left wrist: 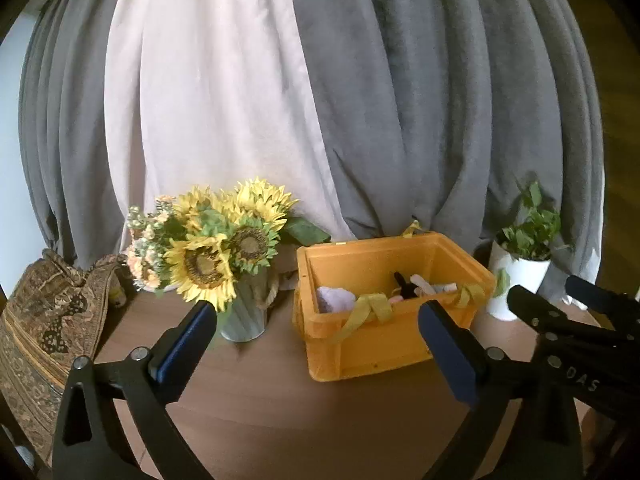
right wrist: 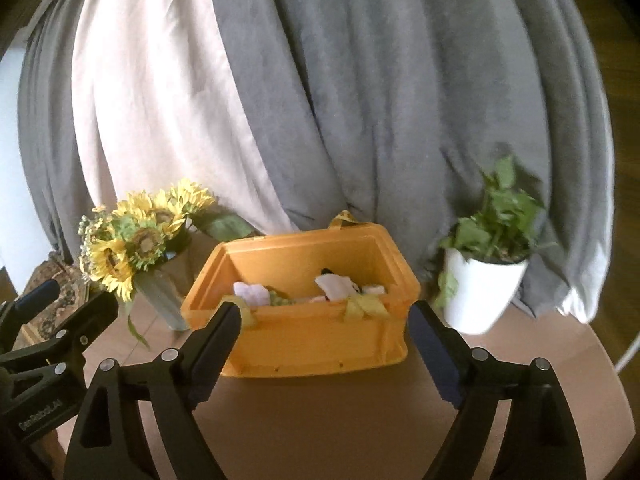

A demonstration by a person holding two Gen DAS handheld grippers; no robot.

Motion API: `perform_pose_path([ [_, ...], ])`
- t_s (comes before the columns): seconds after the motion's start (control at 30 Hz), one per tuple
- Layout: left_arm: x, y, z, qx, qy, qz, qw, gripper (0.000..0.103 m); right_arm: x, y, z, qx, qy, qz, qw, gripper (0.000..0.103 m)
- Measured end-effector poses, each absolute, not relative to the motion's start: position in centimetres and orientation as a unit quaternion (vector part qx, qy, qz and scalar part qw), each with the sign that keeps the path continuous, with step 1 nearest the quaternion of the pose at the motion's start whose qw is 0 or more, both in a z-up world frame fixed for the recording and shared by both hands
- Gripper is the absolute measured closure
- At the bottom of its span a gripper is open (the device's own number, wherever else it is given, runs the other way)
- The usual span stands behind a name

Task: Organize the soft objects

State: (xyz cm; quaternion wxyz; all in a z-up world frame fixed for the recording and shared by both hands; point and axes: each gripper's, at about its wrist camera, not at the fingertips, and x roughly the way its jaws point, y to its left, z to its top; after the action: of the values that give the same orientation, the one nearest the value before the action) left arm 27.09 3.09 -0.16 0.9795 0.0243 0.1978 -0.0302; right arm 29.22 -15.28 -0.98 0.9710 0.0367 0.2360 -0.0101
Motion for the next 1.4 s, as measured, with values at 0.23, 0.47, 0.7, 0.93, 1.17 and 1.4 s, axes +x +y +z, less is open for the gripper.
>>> perform_pose_path([
  [0.23,23.4,4.0,-0.1,0.03,0.196,-0.052,0.979,0.0,23.7,-14.4,-0.7,0.042,0.22,-0.07,0.972,0.011],
  [0.47,19.5,4.0,0.3,0.029,0.187,-0.067,0.98,0.0,18.9,-14.1,0.0,0.044,0.21,-0.091,0.972,0.01],
  [0.7,14.0,3.9,0.5,0.022,0.172,-0.044,0.984,0.0,14.4,-14.4,0.3,0.051,0.211,-0.084,0.973,0.01],
  [0.93,8.9,3.4,0.6,0.022,0.167,-0.034,0.985,0.0,9.2,-14.7,0.6,0.045,0.208,-0.073,0.974,0.01],
  [1.17,4.1,2.9,1.2,0.034,0.156,-0.034,0.987,0.0,4.4,-14.8,1.2,0.03,0.194,-0.07,0.978,0.01],
  [1.4,0.7,3.1,1.8,0.032,0.147,-0.028,0.988,0.0,1.2,-15.0,1.7,0.036,0.188,-0.06,0.98,0.01],
])
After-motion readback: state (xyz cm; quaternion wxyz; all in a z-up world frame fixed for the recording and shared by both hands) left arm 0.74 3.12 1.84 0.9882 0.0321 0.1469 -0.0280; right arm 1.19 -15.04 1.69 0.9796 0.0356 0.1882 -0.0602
